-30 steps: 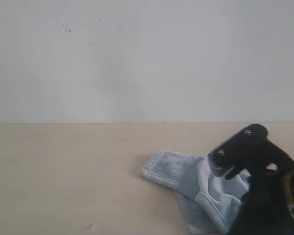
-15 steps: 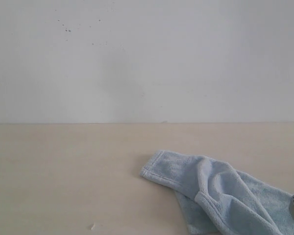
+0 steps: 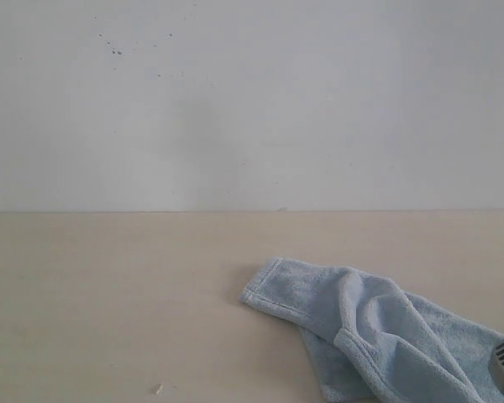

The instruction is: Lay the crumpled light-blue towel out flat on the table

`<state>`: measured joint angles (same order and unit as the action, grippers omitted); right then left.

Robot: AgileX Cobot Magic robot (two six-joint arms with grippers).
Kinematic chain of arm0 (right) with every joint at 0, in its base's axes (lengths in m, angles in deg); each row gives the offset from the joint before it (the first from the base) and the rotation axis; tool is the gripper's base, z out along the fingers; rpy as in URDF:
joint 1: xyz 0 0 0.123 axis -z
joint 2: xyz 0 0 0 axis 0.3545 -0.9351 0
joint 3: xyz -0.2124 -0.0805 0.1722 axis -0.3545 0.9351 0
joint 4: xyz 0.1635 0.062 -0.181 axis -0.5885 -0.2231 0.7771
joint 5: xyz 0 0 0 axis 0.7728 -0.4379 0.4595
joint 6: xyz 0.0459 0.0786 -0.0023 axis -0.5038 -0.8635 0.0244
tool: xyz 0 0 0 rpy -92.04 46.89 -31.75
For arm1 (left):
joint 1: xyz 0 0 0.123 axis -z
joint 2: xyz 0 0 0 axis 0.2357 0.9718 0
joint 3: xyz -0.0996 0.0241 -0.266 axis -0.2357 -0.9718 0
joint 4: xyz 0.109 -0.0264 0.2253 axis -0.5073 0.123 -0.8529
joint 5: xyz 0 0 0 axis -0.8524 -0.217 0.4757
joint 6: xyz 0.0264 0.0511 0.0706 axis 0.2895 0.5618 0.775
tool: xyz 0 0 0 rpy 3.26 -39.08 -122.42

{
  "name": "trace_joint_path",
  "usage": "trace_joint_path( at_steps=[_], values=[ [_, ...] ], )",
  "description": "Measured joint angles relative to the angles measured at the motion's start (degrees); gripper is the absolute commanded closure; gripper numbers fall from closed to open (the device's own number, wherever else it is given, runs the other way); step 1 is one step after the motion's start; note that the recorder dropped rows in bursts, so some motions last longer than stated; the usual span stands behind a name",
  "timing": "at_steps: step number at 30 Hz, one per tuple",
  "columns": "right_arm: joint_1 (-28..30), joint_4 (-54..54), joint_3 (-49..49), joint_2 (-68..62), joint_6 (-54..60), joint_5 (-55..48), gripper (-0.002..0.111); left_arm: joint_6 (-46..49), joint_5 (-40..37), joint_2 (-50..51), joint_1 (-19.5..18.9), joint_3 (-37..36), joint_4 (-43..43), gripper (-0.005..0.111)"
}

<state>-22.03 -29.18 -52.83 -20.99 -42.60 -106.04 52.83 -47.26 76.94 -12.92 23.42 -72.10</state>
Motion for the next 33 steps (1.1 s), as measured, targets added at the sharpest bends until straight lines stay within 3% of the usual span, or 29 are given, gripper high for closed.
trace_joint_path(
  at_steps=[3, 20, 33],
  values=[
    [0.0, 0.0, 0.0, 0.0, -0.3, 0.0, 0.063, 0.0, 0.0, 0.0, 0.0, 0.0, 0.0, 0.103],
    [0.0, 8.3, 0.0, 0.0, -6.0, -3.0, 0.062, 0.0, 0.0, 0.0, 0.0, 0.0, 0.0, 0.103],
    [0.0, 10.9, -0.1, -6.3, -14.1, 6.5, 0.062, 0.0, 0.0, 0.0, 0.0, 0.0, 0.0, 0.103]
  ],
)
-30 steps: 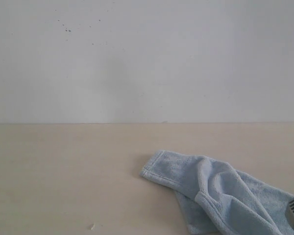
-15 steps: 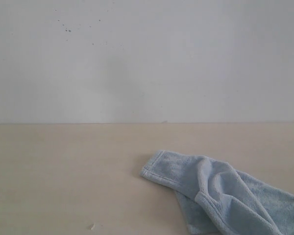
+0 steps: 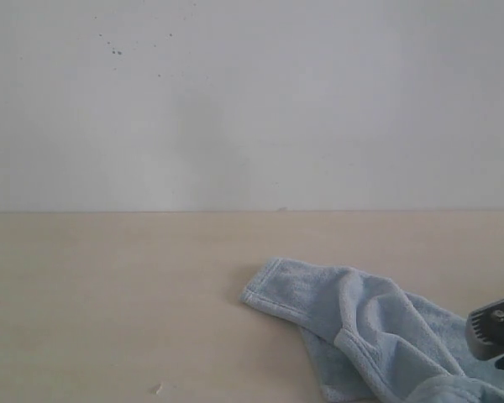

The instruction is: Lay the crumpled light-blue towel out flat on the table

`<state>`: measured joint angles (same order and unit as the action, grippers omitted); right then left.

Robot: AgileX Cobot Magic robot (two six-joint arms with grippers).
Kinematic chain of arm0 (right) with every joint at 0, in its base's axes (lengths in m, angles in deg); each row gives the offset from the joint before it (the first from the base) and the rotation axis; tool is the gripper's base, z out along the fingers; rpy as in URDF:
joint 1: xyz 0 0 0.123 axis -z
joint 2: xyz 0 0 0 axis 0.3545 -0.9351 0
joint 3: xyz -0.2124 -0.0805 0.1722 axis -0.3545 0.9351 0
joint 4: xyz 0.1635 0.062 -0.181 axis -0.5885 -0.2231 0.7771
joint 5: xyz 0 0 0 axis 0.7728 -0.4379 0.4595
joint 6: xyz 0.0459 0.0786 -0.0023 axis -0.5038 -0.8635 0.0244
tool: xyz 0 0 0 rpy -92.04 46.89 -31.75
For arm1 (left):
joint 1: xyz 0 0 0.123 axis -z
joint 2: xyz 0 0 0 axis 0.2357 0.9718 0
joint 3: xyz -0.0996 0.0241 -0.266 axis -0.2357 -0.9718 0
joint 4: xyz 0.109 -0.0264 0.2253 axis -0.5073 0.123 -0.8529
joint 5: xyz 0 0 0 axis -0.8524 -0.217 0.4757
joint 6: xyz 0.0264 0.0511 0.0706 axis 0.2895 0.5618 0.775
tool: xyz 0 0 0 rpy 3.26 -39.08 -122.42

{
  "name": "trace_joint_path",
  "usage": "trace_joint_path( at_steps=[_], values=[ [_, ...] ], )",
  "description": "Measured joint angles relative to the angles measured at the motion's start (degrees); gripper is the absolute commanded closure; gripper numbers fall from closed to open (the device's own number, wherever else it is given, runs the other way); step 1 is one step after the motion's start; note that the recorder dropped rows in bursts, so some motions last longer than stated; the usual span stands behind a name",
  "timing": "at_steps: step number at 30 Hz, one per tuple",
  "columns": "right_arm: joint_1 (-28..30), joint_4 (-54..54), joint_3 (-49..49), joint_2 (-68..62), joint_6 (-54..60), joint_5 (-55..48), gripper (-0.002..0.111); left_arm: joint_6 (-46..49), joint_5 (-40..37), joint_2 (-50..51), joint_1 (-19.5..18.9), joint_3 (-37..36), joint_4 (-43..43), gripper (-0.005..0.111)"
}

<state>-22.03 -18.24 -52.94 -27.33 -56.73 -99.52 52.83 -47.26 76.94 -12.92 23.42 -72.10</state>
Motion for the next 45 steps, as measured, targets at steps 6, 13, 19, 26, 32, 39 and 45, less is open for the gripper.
trace_joint_path(
  at_steps=[6, 13, 19, 26, 32, 39, 45],
  values=[
    [0.0, -0.1, 0.0, -6.0, -0.8, 8.1, 0.045, 0.0, 0.0, 0.0, 0.0, 0.0, 0.0, 0.103],
    [0.0, 4.4, -2.2, -13.0, -0.6, 10.6, 0.045, 0.0, 0.0, 0.0, 0.0, 0.0, 0.0, 0.103],
    [0.0, 5.1, -6.8, -19.4, 1.6, 10.8, 0.045, 0.0, 0.0, 0.0, 0.0, 0.0, 0.0, 0.103],
    [-0.9, 4.8, -8.1, -25.7, 4.0, 10.9, 0.045, 0.0, 0.0, 0.0, 0.0, 0.0, 0.0, 0.103],
    [-1.7, 5.3, -8.3, -31.7, 4.6, 10.2, 0.07, 0.0, 0.0, 0.0, 0.0, 0.0, 0.0, 0.103],
    [-1.7, 13.8, -8.3, -31.1, -6.0, 5.5, 0.108, 0.0, 0.0, 0.0, 0.0, 0.0, 0.0, 0.103],
    [-1.7, 16.2, -8.3, -21.5, -9.8, 6.4, 0.108, 0.0, 0.0, 0.0, 0.0, 0.0, 0.0, 0.103]
  ],
)
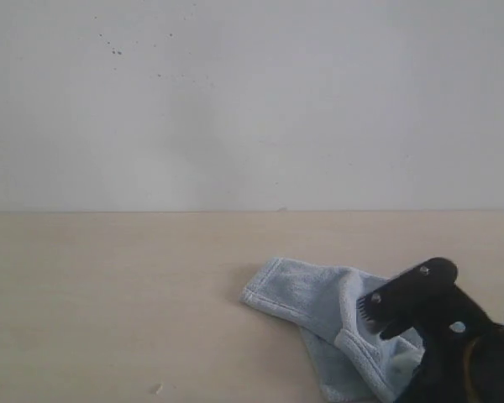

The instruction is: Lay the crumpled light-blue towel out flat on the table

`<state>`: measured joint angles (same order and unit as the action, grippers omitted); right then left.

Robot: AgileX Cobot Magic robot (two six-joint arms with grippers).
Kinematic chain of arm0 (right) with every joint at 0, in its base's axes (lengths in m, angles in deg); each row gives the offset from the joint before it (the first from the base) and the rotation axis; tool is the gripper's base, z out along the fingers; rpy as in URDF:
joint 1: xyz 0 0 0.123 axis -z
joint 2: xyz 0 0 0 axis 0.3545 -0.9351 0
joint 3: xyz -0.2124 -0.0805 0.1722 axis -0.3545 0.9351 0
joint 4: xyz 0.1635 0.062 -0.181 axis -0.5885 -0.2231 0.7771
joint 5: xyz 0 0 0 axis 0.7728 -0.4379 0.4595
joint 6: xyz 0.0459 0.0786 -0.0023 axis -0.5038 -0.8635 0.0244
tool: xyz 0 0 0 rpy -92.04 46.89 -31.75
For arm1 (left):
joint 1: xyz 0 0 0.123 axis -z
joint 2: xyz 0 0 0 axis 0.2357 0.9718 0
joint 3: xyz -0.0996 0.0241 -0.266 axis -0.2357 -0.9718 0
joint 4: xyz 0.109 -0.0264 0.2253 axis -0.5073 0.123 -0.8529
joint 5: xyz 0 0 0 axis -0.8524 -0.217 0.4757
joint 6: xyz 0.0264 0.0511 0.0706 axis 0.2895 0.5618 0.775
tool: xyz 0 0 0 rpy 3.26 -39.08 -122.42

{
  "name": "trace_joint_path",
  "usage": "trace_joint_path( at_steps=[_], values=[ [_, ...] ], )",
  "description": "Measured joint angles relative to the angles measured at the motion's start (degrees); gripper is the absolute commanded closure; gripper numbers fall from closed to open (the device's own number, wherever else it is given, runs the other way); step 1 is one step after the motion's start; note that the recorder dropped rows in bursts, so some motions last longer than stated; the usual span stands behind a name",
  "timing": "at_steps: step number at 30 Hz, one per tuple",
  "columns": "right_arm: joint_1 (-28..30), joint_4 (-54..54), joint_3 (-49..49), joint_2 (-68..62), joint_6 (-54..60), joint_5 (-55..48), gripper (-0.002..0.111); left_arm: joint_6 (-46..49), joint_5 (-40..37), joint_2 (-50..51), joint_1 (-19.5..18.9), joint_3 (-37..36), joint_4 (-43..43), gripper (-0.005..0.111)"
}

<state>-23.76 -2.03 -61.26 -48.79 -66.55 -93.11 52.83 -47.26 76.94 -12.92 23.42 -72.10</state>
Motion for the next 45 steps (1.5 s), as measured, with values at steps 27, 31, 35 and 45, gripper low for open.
trace_joint_path(
  at_steps=[27, 31, 35, 45],
  values=[
    [0.0, -18.1, -8.5, 61.7, 31.8, -36.5, 0.108, 0.0, 0.0, 0.0, 0.0, 0.0, 0.0, 0.103],
    [0.0, -17.8, -8.5, 61.7, 32.0, -36.5, 0.108, 0.0, 0.0, 0.0, 0.0, 0.0, 0.0, 0.103],
    [0.0, -17.6, -8.5, 61.7, 32.1, -36.5, 0.108, 0.0, 0.0, 0.0, 0.0, 0.0, 0.0, 0.103],
    [0.0, -17.6, -8.5, 61.7, 34.0, -36.5, 0.108, 0.0, 0.0, 0.0, 0.0, 0.0, 0.0, 0.103]
  ],
)
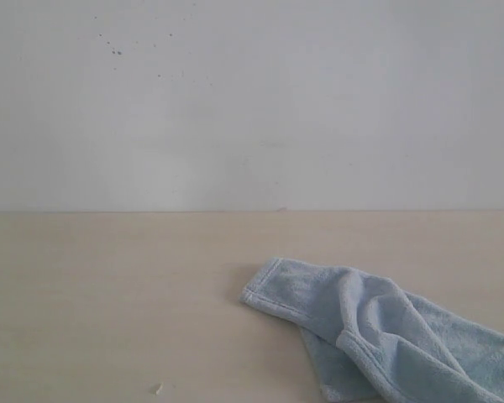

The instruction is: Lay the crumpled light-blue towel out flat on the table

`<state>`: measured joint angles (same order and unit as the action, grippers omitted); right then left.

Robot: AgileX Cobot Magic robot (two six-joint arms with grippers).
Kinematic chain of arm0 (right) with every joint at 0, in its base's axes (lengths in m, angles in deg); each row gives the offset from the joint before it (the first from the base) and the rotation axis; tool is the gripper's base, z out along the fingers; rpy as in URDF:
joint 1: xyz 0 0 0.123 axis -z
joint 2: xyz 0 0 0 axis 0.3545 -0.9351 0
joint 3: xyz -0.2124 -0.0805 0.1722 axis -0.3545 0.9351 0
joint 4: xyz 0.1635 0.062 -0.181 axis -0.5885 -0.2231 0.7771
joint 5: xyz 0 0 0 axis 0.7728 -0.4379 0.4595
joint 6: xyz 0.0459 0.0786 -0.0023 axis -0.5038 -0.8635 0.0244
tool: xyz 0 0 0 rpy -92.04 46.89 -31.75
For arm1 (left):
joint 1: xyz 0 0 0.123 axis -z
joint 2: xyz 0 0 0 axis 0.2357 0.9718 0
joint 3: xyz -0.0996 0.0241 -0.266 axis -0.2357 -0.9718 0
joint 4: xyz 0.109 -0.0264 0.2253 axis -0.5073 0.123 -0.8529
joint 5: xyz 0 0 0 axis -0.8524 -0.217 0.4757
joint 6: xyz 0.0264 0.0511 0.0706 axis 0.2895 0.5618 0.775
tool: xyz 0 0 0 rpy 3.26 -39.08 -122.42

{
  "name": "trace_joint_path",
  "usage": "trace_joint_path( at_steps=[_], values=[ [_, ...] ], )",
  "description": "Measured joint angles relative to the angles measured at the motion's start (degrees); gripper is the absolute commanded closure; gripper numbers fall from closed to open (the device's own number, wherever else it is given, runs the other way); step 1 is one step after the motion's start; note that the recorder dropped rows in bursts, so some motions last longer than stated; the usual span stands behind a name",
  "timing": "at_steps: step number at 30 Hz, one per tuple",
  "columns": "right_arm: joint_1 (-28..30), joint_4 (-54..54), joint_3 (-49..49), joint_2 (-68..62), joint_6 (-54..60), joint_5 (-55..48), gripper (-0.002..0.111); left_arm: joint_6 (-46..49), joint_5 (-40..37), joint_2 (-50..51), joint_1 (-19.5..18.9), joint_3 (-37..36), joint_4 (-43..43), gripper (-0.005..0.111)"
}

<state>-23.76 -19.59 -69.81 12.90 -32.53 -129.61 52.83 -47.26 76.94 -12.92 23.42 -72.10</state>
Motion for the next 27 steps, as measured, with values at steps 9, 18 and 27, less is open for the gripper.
trace_joint_path(
  at_steps=[9, 18, 27],
  values=[
    [0.0, 0.0, 0.0, 0.0, 1.6, 0.0, 0.108, 0.0, 0.7, 0.0, 0.0, 0.0, 0.0, 0.103],
    [0.0, 0.0, 0.0, 0.0, 1.7, 0.0, 0.108, -43.5, 10.2, -0.1, 0.5, 1.1, 9.5, 0.103],
    [0.0, 0.0, 0.0, 0.0, 1.7, -0.1, 0.108, -74.2, 20.8, 8.3, 15.3, 6.9, -43.2, 0.103]
  ],
)
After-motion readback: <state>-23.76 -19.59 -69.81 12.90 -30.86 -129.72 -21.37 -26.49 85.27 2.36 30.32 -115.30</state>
